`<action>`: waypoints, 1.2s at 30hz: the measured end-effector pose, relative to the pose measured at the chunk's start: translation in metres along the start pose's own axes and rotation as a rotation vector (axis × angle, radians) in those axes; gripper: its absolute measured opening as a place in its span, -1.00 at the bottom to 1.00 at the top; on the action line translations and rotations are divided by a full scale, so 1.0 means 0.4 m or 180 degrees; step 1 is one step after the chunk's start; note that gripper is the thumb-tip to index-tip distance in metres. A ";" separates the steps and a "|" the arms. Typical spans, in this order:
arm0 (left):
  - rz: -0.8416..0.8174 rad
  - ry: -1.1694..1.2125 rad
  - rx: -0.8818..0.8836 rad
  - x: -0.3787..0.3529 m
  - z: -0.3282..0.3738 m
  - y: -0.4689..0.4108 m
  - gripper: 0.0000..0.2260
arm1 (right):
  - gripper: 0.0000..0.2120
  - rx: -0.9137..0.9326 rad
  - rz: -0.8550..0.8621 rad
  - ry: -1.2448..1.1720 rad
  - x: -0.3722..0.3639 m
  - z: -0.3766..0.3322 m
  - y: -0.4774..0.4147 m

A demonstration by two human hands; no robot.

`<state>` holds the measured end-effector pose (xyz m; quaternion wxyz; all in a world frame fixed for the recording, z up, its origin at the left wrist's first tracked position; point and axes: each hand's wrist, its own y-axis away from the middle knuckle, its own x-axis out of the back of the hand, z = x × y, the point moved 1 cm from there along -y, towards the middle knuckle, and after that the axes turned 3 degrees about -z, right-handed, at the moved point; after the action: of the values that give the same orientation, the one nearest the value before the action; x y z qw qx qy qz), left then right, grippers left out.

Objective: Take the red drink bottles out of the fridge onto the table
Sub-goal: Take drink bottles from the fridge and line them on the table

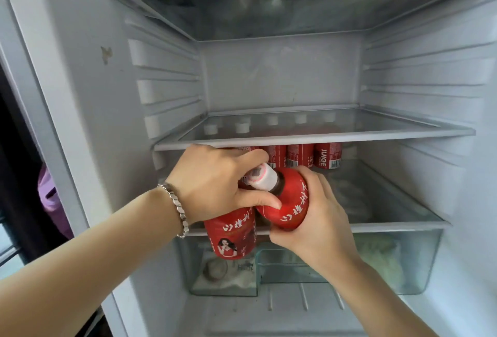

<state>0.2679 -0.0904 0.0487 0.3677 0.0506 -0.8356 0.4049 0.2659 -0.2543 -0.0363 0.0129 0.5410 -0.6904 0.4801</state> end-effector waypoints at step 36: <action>-0.0427 -0.0021 0.0083 0.021 -0.061 0.065 -0.69 | -0.19 -0.1607 -0.0991 -0.1201 -0.270 0.051 -0.338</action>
<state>0.2658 -0.0536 0.0474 0.3905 0.1125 -0.8263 0.3900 0.4235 -0.1824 -0.0177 0.0915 0.6988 -0.6867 0.1782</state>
